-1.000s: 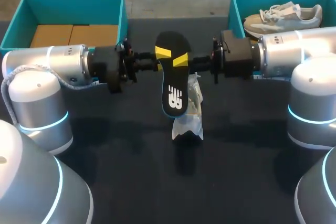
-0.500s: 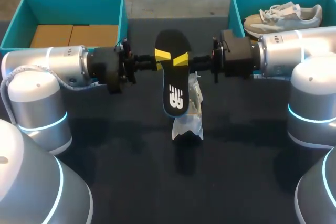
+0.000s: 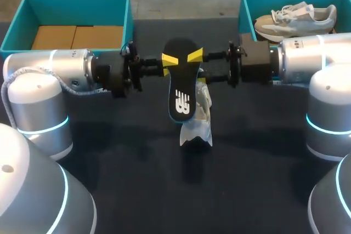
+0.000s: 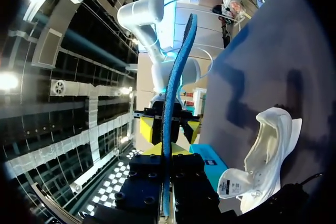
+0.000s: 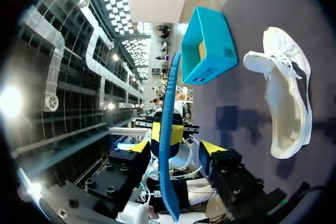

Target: Take the shoe out of the shoebox, open the shoe tongue, remove and reinsert the insole, then place the shoe into the shoebox

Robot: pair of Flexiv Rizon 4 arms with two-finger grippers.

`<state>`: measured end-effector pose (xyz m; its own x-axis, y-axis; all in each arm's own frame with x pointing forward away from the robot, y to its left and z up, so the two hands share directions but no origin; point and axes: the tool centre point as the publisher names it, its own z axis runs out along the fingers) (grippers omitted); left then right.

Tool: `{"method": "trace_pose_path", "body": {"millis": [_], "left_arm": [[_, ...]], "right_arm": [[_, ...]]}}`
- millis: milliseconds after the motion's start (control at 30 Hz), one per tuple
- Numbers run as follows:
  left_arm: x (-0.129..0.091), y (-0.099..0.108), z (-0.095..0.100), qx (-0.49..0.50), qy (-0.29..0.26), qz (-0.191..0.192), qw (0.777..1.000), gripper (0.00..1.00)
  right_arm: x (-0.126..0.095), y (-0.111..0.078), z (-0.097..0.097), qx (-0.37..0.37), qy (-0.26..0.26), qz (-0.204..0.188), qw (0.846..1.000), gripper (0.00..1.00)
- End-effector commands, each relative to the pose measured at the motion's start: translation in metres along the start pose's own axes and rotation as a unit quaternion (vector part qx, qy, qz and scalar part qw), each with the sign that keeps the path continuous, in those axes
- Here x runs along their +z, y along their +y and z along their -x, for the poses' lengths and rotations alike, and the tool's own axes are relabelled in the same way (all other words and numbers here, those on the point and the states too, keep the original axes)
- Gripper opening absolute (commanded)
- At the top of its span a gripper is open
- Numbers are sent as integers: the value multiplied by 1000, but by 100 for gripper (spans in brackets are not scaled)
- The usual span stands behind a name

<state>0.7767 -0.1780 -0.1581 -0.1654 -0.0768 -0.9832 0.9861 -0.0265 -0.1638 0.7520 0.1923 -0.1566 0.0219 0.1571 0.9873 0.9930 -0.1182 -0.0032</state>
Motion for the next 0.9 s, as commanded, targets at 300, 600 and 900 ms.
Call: {"method": "trace_pose_path", "body": {"millis": [300,600,900], "left_arm": [[-12,-6,-3,-63,2,-36,997,0],[-17,-15,-7,-121,6,-42,992,0],[-19,-19,-10,-145,5,-38,989,0]], "right_arm": [[-28,1,8,10,-19,3,1000,100],[-37,4,16,17,-31,-3,999,100],[-45,2,20,15,-44,-2,999,100]]}}
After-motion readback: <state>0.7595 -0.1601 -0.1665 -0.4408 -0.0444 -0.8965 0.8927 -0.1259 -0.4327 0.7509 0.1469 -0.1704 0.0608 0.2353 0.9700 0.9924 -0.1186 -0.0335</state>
